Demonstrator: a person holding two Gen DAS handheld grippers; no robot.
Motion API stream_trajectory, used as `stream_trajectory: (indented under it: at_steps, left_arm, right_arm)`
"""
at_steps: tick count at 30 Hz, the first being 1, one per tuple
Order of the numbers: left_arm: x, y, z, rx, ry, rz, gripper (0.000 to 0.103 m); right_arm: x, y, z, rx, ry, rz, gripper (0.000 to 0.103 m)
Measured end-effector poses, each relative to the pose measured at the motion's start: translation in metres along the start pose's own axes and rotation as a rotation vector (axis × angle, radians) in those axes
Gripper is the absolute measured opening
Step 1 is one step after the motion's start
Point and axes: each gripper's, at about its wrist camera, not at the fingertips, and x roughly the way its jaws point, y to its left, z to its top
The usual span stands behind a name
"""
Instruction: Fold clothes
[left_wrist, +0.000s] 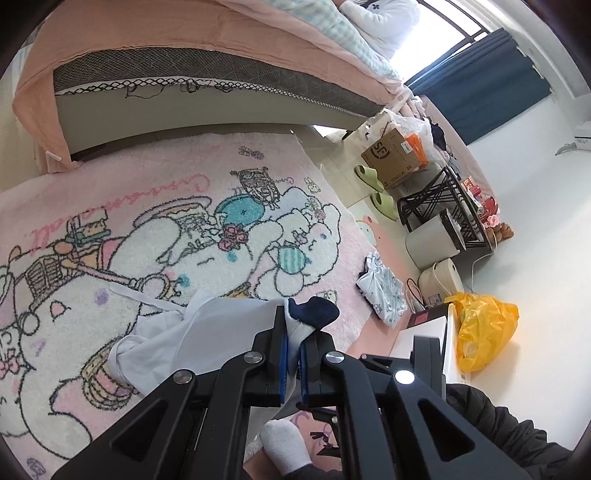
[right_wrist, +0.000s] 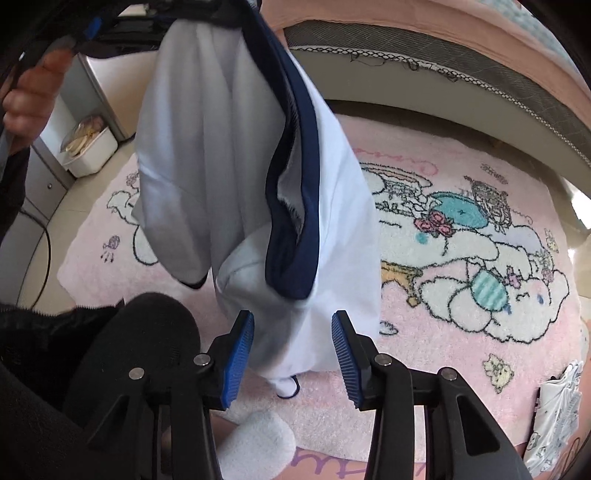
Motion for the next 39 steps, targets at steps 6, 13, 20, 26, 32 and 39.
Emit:
stream_trajectory:
  at_steps: [6, 13, 20, 26, 32, 39]
  left_arm:
    - [-0.005, 0.001, -0.004, 0.024, 0.002, 0.016, 0.004]
    - [-0.013, 0.004, -0.008, 0.073, 0.000, 0.056, 0.004]
    - [-0.029, -0.002, -0.010, 0.168, -0.015, 0.133, 0.004]
    - [-0.049, -0.020, -0.008, 0.317, -0.023, 0.243, 0.004]
    - [-0.053, -0.032, -0.013, 0.381, 0.014, 0.264, 0.004]
    - [-0.049, -0.045, -0.015, 0.399, 0.018, 0.267, 0.004]
  right_arm:
    - [0.007, -0.003, 0.008, 0.030, 0.036, -0.027, 0.005]
    - [-0.002, 0.003, 0.009, -0.001, 0.026, -0.061, 0.003]
    - [-0.033, -0.003, 0.017, -0.041, -0.012, -0.142, 0.002]
    - [-0.076, -0.010, 0.033, -0.071, -0.078, -0.234, 0.002]
    - [-0.105, -0.010, 0.053, -0.116, -0.085, -0.190, 0.001]
    - [-0.085, 0.017, 0.034, -0.183, -0.044, -0.010, 0.041]
